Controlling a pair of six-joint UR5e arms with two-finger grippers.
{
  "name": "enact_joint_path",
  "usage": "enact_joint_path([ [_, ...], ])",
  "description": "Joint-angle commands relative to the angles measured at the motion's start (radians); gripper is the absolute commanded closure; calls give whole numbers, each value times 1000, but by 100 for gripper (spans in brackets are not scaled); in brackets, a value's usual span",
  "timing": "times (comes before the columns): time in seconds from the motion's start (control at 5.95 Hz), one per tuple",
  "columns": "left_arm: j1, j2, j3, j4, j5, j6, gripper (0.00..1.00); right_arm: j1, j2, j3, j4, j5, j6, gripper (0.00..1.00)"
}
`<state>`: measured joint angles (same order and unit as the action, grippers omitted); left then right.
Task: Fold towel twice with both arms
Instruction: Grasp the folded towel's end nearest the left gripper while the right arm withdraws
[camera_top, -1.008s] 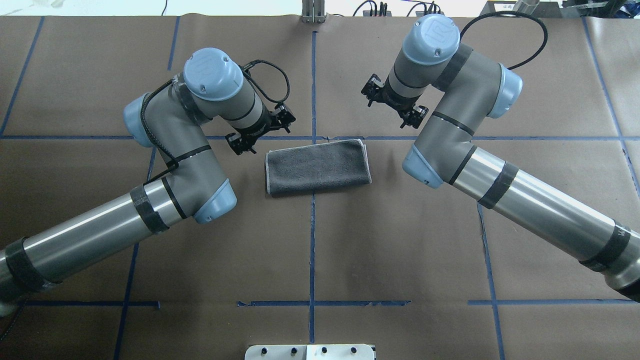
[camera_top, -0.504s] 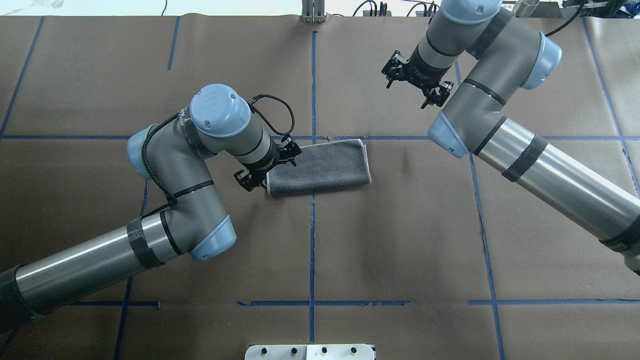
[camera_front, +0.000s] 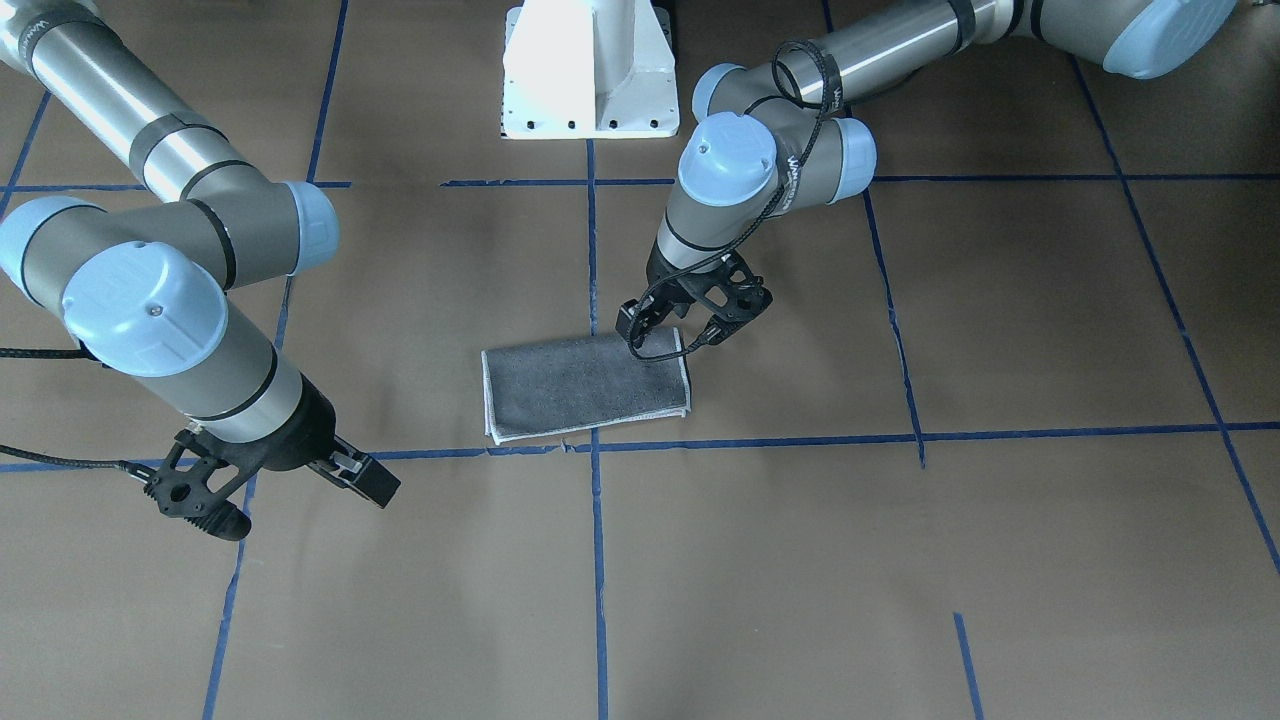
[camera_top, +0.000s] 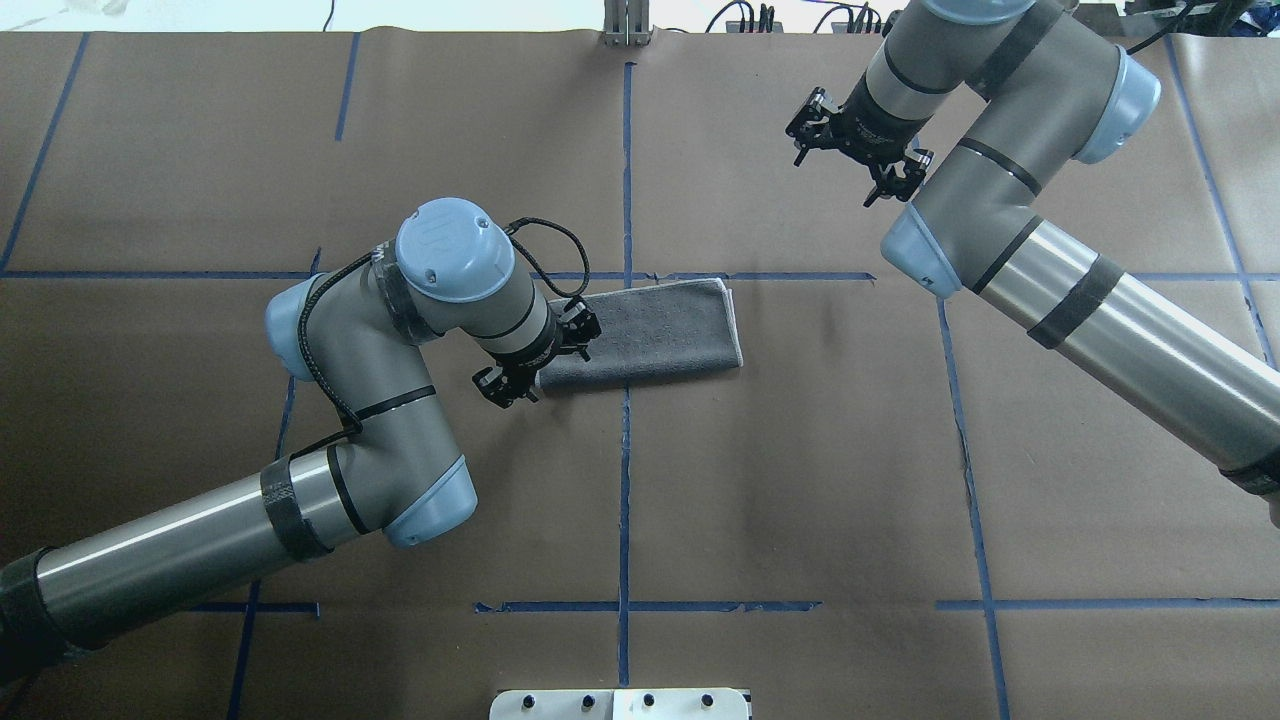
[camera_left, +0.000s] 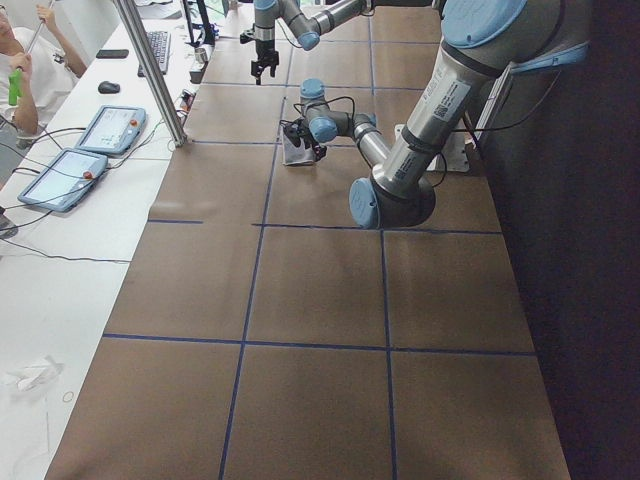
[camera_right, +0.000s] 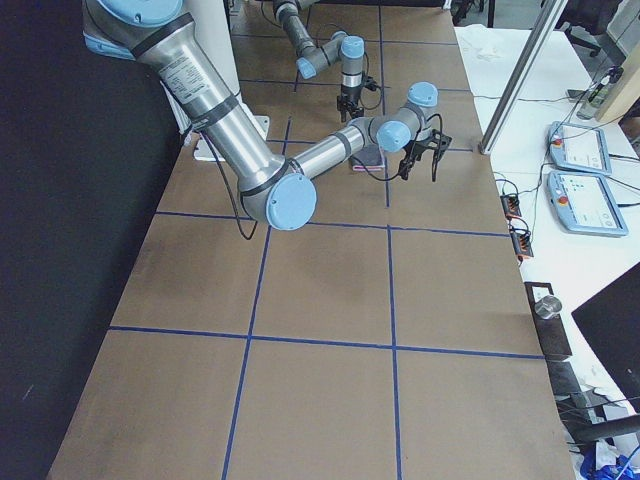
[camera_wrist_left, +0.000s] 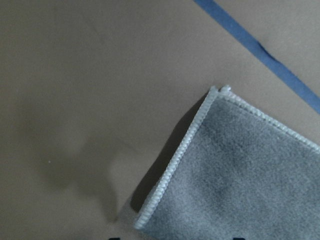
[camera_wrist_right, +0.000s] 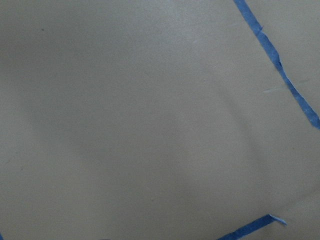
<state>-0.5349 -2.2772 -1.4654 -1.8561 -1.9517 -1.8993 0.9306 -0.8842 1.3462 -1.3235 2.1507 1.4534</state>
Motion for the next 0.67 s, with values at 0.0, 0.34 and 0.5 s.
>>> enact_joint_path([
  [0.0,13,1,1,2,19,-4,43,2,-1,2,1,1,-1,0],
  [0.34,-2,4,0,5,19,-1,45,2,-7,11,1,-2,-1,0],
  [0.5,-8,16,0,3,19,5,45,2,-15,11,1,-2,-1,0],
])
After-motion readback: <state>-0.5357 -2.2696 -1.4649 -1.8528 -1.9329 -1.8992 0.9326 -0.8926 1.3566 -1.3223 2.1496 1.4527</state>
